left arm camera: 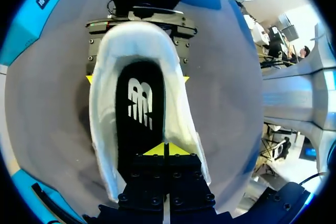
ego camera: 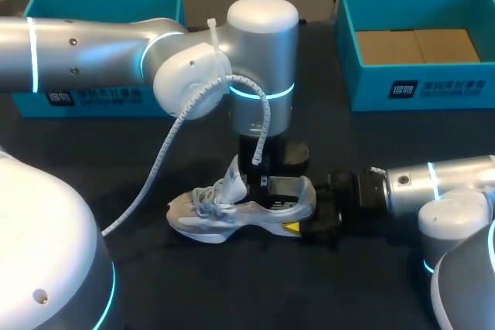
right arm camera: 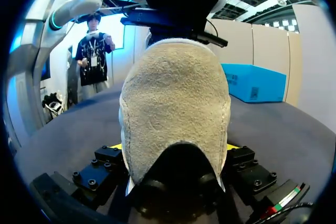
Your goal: Take the shoe out of the shoebox, open the shoe tongue, remove and reinsert the insole, then place the shoe into the shoebox
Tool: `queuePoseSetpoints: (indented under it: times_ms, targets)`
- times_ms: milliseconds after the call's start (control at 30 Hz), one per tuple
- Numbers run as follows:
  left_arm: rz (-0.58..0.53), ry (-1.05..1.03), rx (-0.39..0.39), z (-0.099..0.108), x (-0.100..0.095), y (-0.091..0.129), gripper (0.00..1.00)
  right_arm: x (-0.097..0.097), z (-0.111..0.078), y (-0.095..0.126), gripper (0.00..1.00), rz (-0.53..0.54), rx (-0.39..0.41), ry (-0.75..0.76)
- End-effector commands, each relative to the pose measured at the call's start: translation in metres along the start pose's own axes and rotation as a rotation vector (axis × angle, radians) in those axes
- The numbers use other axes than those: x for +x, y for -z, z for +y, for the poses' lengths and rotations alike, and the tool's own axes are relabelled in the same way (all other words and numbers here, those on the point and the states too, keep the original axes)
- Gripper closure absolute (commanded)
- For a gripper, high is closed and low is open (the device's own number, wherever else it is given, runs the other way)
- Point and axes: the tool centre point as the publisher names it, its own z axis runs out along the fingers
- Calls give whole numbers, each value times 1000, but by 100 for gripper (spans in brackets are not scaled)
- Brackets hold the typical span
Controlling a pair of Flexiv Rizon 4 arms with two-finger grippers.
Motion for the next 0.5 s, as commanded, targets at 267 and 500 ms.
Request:
queuePoseSetpoints:
  times_ms: [267, 500]
  targets:
    - [-1, -27, -9, 7, 5, -14, 100, 1, 1, -1, 100, -1, 5, 0]
    - [-35, -26, 2, 4, 5, -14, 84, 1, 1, -1, 100, -1, 5, 0]
